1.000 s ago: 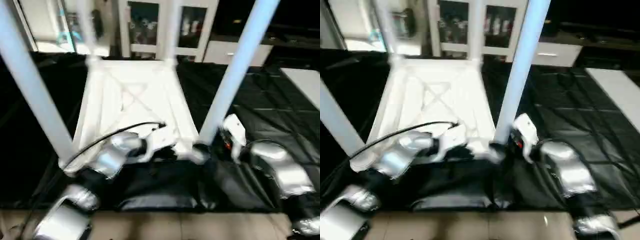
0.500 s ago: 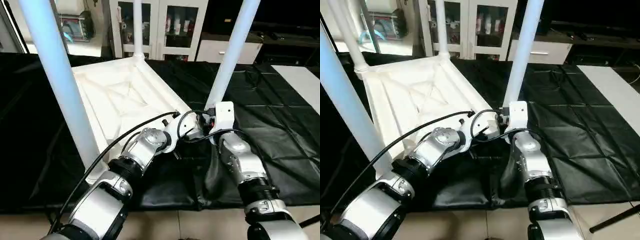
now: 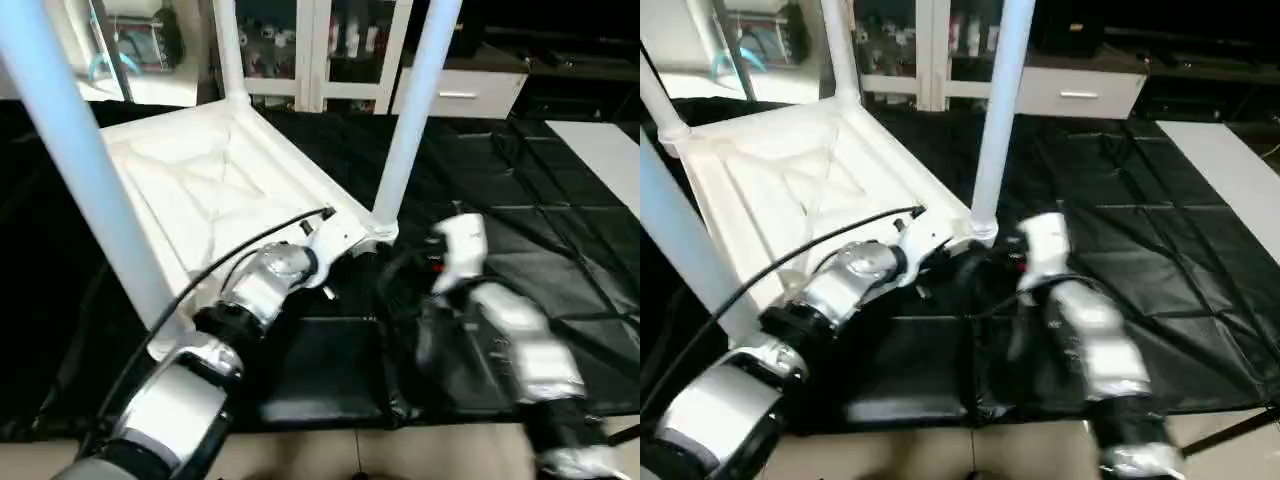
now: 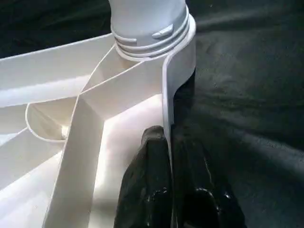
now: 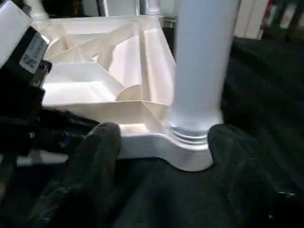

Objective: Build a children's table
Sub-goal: Rotate leg to tighten

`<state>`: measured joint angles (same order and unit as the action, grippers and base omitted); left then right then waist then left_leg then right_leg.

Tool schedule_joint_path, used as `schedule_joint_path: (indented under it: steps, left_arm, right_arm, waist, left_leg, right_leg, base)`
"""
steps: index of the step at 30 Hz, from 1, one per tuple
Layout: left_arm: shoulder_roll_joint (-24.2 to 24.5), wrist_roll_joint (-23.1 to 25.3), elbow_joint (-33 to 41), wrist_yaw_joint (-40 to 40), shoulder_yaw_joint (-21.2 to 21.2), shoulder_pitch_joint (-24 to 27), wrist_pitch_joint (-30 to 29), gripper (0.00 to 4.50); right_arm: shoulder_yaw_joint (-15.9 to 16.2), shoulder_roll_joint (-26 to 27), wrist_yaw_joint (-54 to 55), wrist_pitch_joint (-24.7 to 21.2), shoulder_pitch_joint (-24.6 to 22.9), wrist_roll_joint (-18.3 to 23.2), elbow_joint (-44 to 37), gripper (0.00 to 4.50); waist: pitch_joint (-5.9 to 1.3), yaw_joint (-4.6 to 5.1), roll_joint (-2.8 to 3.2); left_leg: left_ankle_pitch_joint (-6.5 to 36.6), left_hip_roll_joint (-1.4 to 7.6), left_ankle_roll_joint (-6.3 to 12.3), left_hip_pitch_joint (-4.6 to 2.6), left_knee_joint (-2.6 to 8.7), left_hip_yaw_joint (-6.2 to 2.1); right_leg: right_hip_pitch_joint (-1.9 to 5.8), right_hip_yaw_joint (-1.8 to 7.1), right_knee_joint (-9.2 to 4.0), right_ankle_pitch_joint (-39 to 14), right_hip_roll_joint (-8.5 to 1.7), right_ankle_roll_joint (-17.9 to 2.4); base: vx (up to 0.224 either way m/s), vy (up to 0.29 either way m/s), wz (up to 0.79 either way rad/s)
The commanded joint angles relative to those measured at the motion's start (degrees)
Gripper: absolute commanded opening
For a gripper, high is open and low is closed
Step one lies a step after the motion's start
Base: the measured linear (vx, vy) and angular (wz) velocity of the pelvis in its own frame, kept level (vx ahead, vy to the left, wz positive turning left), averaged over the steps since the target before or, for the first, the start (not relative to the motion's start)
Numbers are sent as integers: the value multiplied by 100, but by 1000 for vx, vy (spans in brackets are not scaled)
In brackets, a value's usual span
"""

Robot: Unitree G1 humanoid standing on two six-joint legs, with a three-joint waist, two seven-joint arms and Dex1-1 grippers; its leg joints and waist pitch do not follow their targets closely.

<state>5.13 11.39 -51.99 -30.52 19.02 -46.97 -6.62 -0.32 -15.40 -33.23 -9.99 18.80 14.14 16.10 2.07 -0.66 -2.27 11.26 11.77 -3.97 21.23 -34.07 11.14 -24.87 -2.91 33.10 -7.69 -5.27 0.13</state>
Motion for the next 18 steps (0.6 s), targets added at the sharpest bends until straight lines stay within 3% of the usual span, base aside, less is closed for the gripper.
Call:
schedule_joint_path:
  steps: [1,3,5,7,8,9,11,13,15,17,18]
  left_arm:
    - [238,45,107,-622,226,305,556,0]
    - [321,32,206,-794,256,396,474,0]
    - [416,-10,324,-1103,323,494,612,0]
    - [671,-51,613,-1682,478,702,827,0]
    - [671,-51,613,-1682,478,702,827,0]
    - [917,-314,1040,-2573,639,965,1280,0]
    - [1044,-397,1249,-2937,732,1066,1360,0]
    - [1131,-441,1392,-3178,789,1131,1399,0]
    - [1221,-617,1799,-3591,849,1268,1202,0]
    - [1254,-701,2013,-3791,881,1337,1084,0]
    - [1274,-737,2144,-3887,903,1374,1006,0]
  right_arm:
    - [-194,-427,-636,-168,-297,242,-537,349]
    - [-198,-677,-950,-283,-432,344,-744,387]
    - [-187,-884,-1195,-335,-523,414,-861,398]
    - [-95,-1421,-1801,-361,-733,494,-1045,427]
    - [-95,-1421,-1801,-361,-733,494,-1045,427]
    - [-120,-1613,-2078,-346,-789,567,-1031,434]
    - [-94,-1694,-2242,-384,-796,606,-1028,447]
    - [-65,-1754,-2375,-439,-811,647,-1066,447]
    - [101,-1831,-2582,-526,-794,604,-1146,447]
    - [220,-1853,-2666,-523,-766,540,-1156,447]
    - [312,-1865,-2757,-547,-744,534,-1170,447]
  waist:
    - [-349,-84,-52]
    - [-320,-135,-61]
    - [-302,-159,-48]
    - [-286,-173,-41]
    - [-285,-175,-44]
    - [-273,-170,-54]
    - [-283,-169,-51]
    - [-291,-211,-21]
    - [-283,-269,-22]
    - [-279,-306,-24]
    - [-277,-303,-29]
  left_leg:
    - [1072,92,686,-18,373,-27]
    - [1310,110,648,-31,398,-27]
    - [1563,107,526,-49,421,-36]
    - [1867,133,369,-85,447,-58]
    - [1882,137,357,-87,442,-52]
    - [1903,131,351,-88,447,-48]
    - [1861,139,335,-49,467,-67]
    - [1959,156,293,-151,440,-26]
    - [1836,178,264,-117,466,-30]
    - [1821,186,236,-163,460,-5]
    - [1798,184,225,-149,464,-2]
  right_leg:
    - [384,136,-341,-1148,-212,-1280]
    - [373,142,-383,-1577,-216,-1159]
    - [337,134,-437,-2149,-221,-1002]
    - [296,138,-486,-2561,-217,-808]
    - [284,151,-488,-2564,-221,-797]
    - [264,151,-501,-2625,-222,-798]
    - [291,161,-469,-2611,-243,-792]
    - [199,177,-477,-2483,-219,-871]
    - [234,191,-428,-2281,-227,-954]
    - [197,204,-412,-2137,-218,-1015]
    - [215,211,-395,-2038,-214,-1041]
  base:
    - [0,0,0]
    - [0,0,0]
    - [0,0,0]
    - [0,0,0]
    - [0,0,0]
    - [0,0,0]
    - [0,0,0]
    - [0,0,0]
    - [0,0,0]
    - [0,0,0]
    - [0,0,0]
